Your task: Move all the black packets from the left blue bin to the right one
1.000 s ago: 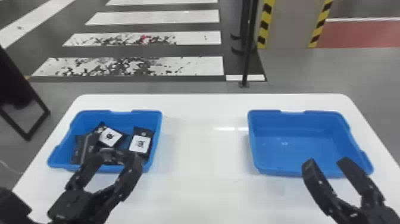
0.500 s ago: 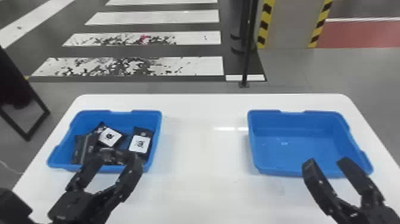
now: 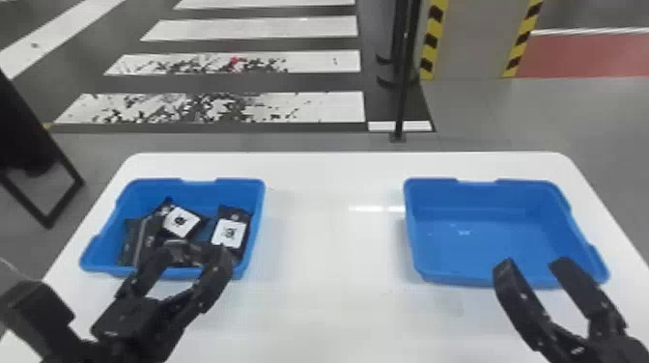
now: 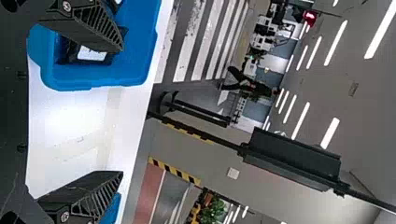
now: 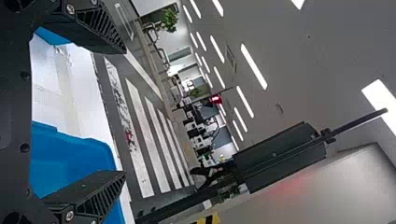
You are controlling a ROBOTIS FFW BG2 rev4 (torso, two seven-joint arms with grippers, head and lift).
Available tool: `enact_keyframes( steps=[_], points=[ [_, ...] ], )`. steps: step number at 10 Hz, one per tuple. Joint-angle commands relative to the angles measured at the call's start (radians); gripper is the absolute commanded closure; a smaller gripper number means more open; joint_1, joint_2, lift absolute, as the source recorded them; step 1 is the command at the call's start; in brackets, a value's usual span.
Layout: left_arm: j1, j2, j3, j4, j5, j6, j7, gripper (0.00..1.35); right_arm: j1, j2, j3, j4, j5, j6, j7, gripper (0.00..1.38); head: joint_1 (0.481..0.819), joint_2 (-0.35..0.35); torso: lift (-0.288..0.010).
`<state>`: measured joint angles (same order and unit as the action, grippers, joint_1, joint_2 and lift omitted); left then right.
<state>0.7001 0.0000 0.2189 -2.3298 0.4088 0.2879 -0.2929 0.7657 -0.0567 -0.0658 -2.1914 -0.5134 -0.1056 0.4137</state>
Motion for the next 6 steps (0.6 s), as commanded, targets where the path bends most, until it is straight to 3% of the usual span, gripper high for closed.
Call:
enact_keyframes(
  steps=[1, 6],
  points=[
    [-0.057, 0.003, 0.018, 0.022, -0.026, 0.073, 0.0, 0.09, 0.0, 0.0, 0.002, 0.001, -0.001, 0.0, 0.0, 0.11, 0.695, 0.077, -0.14],
    [-0.305, 0.04, 0.09, 0.142, -0.078, 0.299, 0.034, 0.09, 0.0, 0.0, 0.006, 0.013, -0.019, 0.0, 0.0, 0.11, 0.695, 0.118, -0.14]
  ],
)
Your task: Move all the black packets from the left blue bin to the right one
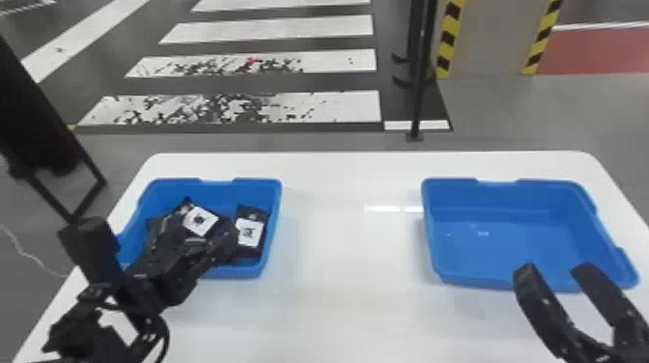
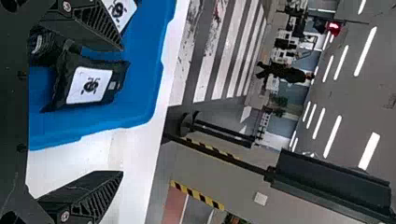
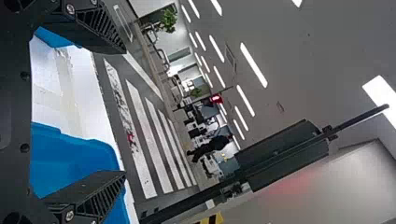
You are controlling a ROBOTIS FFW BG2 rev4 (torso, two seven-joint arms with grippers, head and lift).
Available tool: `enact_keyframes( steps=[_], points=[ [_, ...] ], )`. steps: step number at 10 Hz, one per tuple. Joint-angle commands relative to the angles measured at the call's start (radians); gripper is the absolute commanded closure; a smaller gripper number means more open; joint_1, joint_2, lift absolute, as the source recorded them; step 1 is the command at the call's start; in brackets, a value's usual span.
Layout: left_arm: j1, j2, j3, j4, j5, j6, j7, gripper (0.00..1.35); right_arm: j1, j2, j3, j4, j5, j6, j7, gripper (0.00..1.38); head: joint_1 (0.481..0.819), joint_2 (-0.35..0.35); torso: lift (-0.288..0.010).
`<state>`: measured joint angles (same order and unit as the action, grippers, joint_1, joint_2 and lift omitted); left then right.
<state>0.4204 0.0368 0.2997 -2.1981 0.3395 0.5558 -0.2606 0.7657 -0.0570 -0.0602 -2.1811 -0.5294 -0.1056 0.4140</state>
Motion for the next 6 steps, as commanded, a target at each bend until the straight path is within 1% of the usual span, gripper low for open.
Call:
enact_keyframes(
  steps=[1, 3, 4, 6],
  points=[
    [-0.089, 0.009, 0.031, 0.052, -0.012, 0.107, 0.004, 0.1, 0.0, 0.0, 0.0, 0.003, -0.007, 0.0, 0.0, 0.11, 0.695, 0.138, -0.14],
    [-0.19, 0.052, 0.015, 0.101, -0.02, 0.274, 0.004, 0.1, 0.0, 0.0, 0.004, 0.008, -0.015, 0.0, 0.0, 0.11, 0.695, 0.158, -0.14],
    [-0.231, 0.068, 0.003, 0.123, -0.04, 0.34, 0.006, 0.1, 0.0, 0.0, 0.006, 0.013, -0.027, 0.0, 0.0, 0.1, 0.695, 0.158, -0.14],
    [-0.29, 0.072, 0.009, 0.162, -0.11, 0.416, 0.014, 0.1, 0.0, 0.0, 0.008, 0.015, -0.033, 0.002, 0.0, 0.11, 0.695, 0.155, -0.14]
  ],
)
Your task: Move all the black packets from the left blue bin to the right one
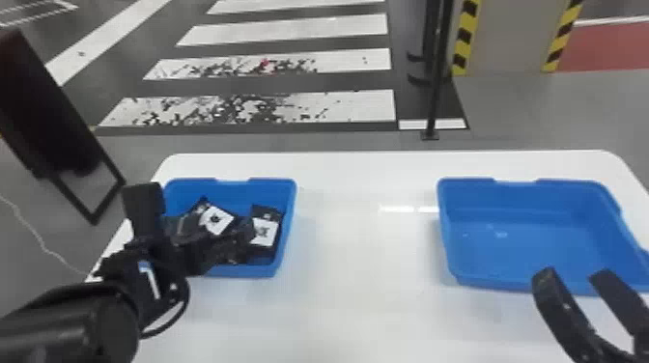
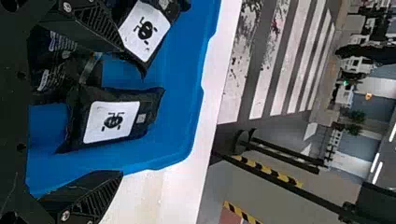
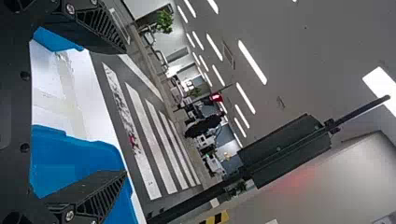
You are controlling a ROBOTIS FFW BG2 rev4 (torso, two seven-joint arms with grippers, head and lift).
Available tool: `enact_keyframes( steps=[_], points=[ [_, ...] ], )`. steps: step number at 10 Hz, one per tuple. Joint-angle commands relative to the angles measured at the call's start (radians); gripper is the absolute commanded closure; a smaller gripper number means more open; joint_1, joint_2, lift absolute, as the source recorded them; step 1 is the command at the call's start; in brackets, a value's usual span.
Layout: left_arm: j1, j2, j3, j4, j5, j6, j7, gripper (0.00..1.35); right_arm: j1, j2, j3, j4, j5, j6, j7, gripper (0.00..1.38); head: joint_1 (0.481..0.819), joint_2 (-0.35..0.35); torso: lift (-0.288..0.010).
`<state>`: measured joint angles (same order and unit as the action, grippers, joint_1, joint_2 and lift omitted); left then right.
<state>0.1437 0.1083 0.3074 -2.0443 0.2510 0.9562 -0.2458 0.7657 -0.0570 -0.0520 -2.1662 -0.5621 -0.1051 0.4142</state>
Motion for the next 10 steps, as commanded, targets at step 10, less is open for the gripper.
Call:
enact_keyframes(
  steps=[10],
  points=[
    [-0.301, 0.077, -0.152, 0.318, -0.044, 0.232, -0.006, 0.14, -0.002, 0.0, 0.008, 0.015, -0.026, 0.027, 0.005, 0.11, 0.695, 0.139, -0.14]
  ],
)
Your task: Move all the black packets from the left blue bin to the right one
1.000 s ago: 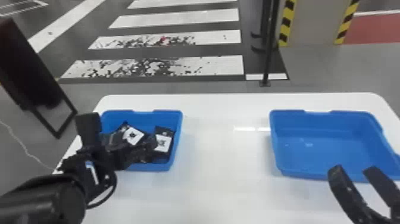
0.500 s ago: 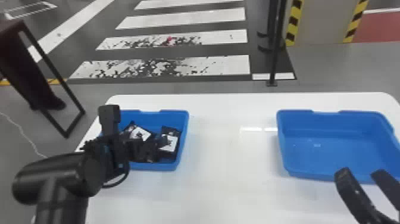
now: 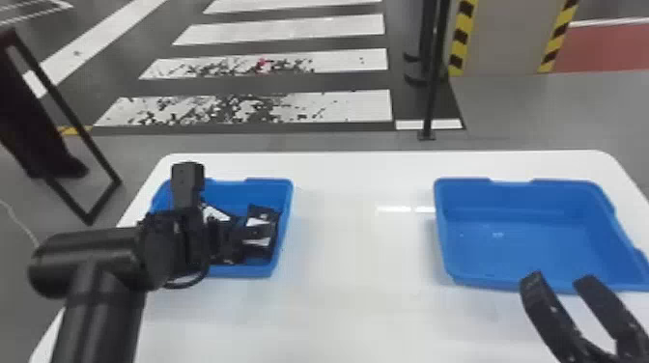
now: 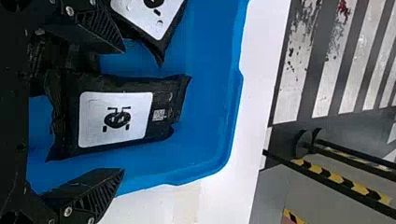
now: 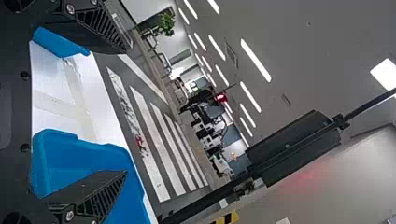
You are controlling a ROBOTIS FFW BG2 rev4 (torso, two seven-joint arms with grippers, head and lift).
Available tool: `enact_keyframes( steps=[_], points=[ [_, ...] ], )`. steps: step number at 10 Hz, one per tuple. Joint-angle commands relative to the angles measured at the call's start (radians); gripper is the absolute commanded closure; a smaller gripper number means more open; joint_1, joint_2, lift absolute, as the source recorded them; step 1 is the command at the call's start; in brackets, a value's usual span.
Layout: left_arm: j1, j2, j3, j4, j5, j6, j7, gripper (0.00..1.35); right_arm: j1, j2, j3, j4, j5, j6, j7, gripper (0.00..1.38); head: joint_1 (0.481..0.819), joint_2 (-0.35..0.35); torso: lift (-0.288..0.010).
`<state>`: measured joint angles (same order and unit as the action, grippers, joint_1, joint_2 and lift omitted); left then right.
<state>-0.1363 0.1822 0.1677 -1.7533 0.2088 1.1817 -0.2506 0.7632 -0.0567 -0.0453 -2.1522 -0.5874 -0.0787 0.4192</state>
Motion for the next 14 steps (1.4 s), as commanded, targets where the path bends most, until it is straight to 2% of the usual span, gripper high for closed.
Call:
enact_keyframes(
  steps=[1, 3, 5, 6, 7, 8, 9, 11, 12, 14],
  points=[
    [-0.053, 0.006, -0.028, 0.068, -0.003, 0.006, -0.007, 0.14, -0.002, 0.0, 0.003, 0.003, -0.005, 0.003, 0.001, 0.11, 0.695, 0.135, -0.14],
    [-0.097, 0.014, -0.048, 0.137, -0.005, 0.021, -0.036, 0.22, -0.01, 0.0, 0.009, 0.008, -0.009, 0.005, 0.001, 0.11, 0.695, 0.122, -0.14],
    [-0.104, 0.01, -0.052, 0.154, -0.001, 0.023, -0.038, 0.34, -0.01, 0.0, 0.013, 0.013, -0.019, 0.008, 0.001, 0.11, 0.695, 0.116, -0.14],
    [-0.107, 0.01, -0.056, 0.162, 0.001, 0.021, -0.041, 0.48, -0.01, 0.0, 0.015, 0.016, -0.021, 0.008, 0.001, 0.11, 0.695, 0.114, -0.14],
    [-0.109, 0.008, -0.064, 0.169, -0.003, 0.004, -0.042, 0.77, -0.01, 0.0, 0.015, 0.018, -0.025, 0.01, 0.003, 0.11, 0.695, 0.111, -0.14],
    [-0.104, 0.005, -0.064, 0.169, -0.005, -0.001, -0.042, 0.88, -0.01, 0.0, 0.015, 0.021, -0.035, 0.01, 0.004, 0.11, 0.695, 0.109, -0.14],
    [-0.099, 0.005, -0.072, 0.169, -0.029, -0.013, -0.045, 1.09, -0.01, 0.0, 0.017, 0.023, -0.035, 0.012, 0.004, 0.11, 0.695, 0.107, -0.14],
    [-0.085, 0.006, -0.068, 0.167, -0.069, -0.053, -0.068, 1.2, -0.007, 0.0, 0.017, 0.025, -0.047, 0.017, 0.01, 0.11, 0.695, 0.111, -0.14],
    [-0.07, 0.008, -0.064, 0.149, -0.091, -0.072, -0.085, 1.21, -0.007, 0.0, 0.017, 0.025, -0.047, 0.02, 0.012, 0.11, 0.695, 0.114, -0.14],
    [0.013, 0.013, -0.034, 0.009, -0.097, -0.063, -0.11, 1.21, -0.007, -0.002, 0.015, 0.023, -0.047, 0.02, 0.013, 0.11, 0.695, 0.125, -0.14]
  ],
)
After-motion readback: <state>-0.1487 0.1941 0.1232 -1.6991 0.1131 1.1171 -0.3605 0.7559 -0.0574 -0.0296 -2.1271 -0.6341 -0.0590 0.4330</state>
